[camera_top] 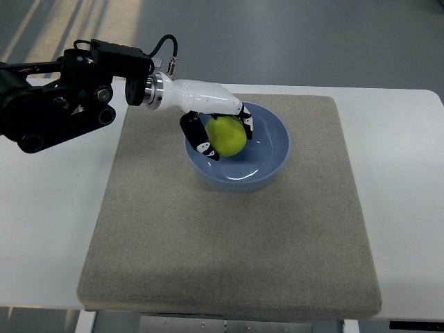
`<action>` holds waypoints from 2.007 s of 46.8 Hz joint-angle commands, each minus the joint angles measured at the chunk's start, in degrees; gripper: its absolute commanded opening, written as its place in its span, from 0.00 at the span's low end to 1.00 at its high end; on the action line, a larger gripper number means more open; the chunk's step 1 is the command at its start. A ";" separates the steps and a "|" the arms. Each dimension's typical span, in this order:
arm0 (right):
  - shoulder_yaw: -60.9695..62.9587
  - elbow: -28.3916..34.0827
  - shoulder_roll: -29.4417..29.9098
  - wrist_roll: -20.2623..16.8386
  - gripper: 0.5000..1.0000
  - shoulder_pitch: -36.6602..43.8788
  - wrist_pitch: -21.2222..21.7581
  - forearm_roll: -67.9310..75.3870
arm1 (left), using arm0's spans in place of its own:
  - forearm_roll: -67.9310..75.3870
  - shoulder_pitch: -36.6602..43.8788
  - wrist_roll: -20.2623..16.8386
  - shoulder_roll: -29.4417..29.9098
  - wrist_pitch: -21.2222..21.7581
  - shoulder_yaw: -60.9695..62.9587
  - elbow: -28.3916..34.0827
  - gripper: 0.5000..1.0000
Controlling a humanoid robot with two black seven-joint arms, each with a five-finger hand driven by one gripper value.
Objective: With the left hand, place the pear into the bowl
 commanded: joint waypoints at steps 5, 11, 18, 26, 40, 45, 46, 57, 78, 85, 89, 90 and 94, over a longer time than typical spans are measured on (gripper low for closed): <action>0.00 0.00 0.00 -0.02 0.85 0.00 0.00 0.00 | -0.18 -0.15 0.00 0.00 0.01 0.17 0.00 0.83; 0.00 0.00 0.00 -0.02 0.85 0.00 0.00 0.00 | -1.24 -0.15 0.09 0.00 -0.17 0.17 0.00 0.99; 0.00 0.00 0.00 -0.02 0.85 0.00 0.00 0.00 | -2.11 -0.23 0.00 0.53 -0.08 0.08 0.17 0.99; 0.00 0.00 0.00 -0.02 0.85 0.00 0.00 0.00 | -10.98 -0.85 0.00 1.23 0.44 -0.36 2.02 0.99; 0.00 0.00 0.00 -0.02 0.85 0.00 0.00 0.00 | -31.28 -3.05 0.09 6.51 0.44 0.08 6.15 0.99; 0.00 0.00 0.00 -0.02 0.85 0.00 0.00 0.00 | -39.28 -3.22 0.17 8.17 0.09 -0.53 9.05 0.99; 0.00 0.00 0.00 -0.02 0.85 0.00 0.00 0.00 | -40.43 -3.14 0.17 8.53 0.09 -0.80 9.75 0.99; 0.00 0.00 0.00 -0.02 0.85 0.00 0.00 0.00 | -56.94 0.55 0.17 9.32 -0.52 -2.91 19.77 0.99; 0.00 0.00 0.00 -0.02 0.85 0.00 0.00 0.00 | -84.82 9.78 0.70 6.25 -14.05 -4.67 31.29 0.99; 0.00 0.00 0.00 0.07 0.85 0.00 0.00 0.00 | -87.63 12.86 4.21 5.28 -15.72 -5.63 31.46 0.99; 0.00 0.00 0.00 -0.02 0.85 0.00 0.00 0.00 | -91.84 15.23 8.51 5.28 -17.30 -8.44 31.46 0.99; 0.00 0.00 0.00 0.07 0.85 0.00 0.00 0.00 | -92.90 15.84 9.74 5.28 -17.92 -9.32 31.46 0.99; 0.00 0.00 0.00 -0.02 0.85 0.00 0.00 0.00 | -96.51 17.95 14.66 5.10 -18.30 -13.09 31.46 0.99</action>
